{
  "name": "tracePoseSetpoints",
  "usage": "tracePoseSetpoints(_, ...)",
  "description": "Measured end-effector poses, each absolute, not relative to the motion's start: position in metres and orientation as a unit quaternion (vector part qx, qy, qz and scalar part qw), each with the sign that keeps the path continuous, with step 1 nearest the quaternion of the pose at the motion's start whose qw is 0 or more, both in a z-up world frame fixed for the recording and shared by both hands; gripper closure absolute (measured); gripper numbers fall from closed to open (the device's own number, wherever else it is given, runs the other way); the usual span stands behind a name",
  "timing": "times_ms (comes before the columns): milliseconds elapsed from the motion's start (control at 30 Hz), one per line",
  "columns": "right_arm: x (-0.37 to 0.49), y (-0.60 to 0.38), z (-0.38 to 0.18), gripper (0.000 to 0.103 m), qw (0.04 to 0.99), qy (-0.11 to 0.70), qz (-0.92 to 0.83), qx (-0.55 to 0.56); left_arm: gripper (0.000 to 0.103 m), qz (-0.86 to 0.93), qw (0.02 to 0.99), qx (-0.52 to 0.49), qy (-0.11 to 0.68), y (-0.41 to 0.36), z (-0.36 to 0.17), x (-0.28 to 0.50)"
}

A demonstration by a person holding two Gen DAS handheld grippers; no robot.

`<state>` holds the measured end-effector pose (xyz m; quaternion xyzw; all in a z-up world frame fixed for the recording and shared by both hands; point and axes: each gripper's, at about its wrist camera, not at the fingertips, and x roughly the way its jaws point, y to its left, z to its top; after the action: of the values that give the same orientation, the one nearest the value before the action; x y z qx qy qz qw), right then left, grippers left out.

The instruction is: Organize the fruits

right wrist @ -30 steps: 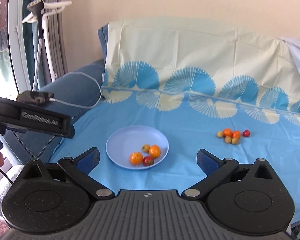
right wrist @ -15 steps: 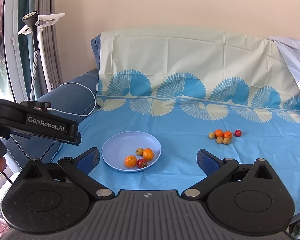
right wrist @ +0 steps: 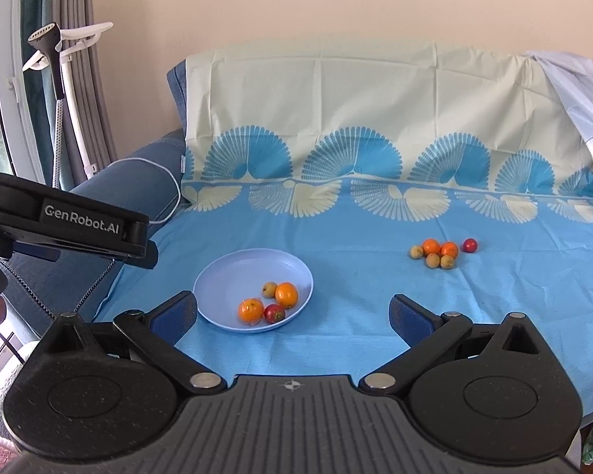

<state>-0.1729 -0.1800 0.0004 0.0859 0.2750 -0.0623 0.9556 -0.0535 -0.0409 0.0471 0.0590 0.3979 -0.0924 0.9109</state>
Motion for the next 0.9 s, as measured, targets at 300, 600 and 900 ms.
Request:
tracePoseSetpoints(300,-0.149,-0.206,-0.015,0.001,0.947,0.293,-0.083,0.105,0.000,-0.093,0.902,0.066,0.415,-0.054,0.035,-0.025)
tracePoseSetpoints(600,-0.119,-0.288,-0.047,0.001,0.924,0.304,-0.186,0.136,0.000,-0.133,0.880,0.090,0.448,-0.123,0.003,0.037)
tracePoseSetpoints(900,-0.059,-0.415,-0.101,0.001,0.896,0.290,-0.302,0.148,0.000,-0.197,0.864,0.106,0.451,-0.267,-0.061,0.127)
